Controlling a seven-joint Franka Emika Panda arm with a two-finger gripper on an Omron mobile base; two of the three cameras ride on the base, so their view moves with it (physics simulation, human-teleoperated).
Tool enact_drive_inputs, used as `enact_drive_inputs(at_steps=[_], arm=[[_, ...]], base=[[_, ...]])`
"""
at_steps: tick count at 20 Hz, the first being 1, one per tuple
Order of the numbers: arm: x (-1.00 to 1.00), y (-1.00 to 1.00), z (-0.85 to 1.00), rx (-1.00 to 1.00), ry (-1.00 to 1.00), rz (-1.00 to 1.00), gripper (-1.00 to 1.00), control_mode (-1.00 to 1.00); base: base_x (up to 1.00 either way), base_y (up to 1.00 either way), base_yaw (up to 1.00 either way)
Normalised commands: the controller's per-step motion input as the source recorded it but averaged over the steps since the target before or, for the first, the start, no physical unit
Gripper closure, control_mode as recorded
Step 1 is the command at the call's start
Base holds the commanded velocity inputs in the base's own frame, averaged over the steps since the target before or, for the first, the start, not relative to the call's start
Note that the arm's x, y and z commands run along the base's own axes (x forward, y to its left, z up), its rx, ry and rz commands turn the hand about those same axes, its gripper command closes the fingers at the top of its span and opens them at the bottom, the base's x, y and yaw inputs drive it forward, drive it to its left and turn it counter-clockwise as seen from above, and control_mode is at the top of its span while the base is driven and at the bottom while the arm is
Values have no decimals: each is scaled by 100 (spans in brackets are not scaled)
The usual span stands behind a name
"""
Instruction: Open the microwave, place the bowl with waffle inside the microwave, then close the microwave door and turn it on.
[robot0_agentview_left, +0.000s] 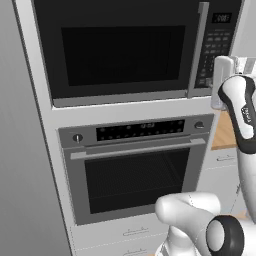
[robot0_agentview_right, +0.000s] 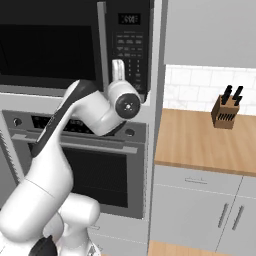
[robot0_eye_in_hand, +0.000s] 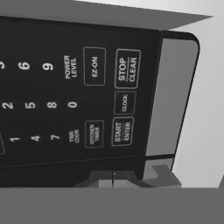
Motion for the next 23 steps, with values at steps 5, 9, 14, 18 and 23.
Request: enact_drive_inputs(at_steps=[5,9,14,18,23], arm=[[56,0,-25,6,0,-8,100,-100],[56,0,-24,5,0,-8,100,-100],[58,-4,-25,6,0,-8,100,-100],[20,-28,-12,5,0,-5,100,-100],[-64,-60,1,2,-1,0,100,-100]], base=[[0,0,0],[0,0,0],[0,0,0],[0,0,0],[0,0,0]])
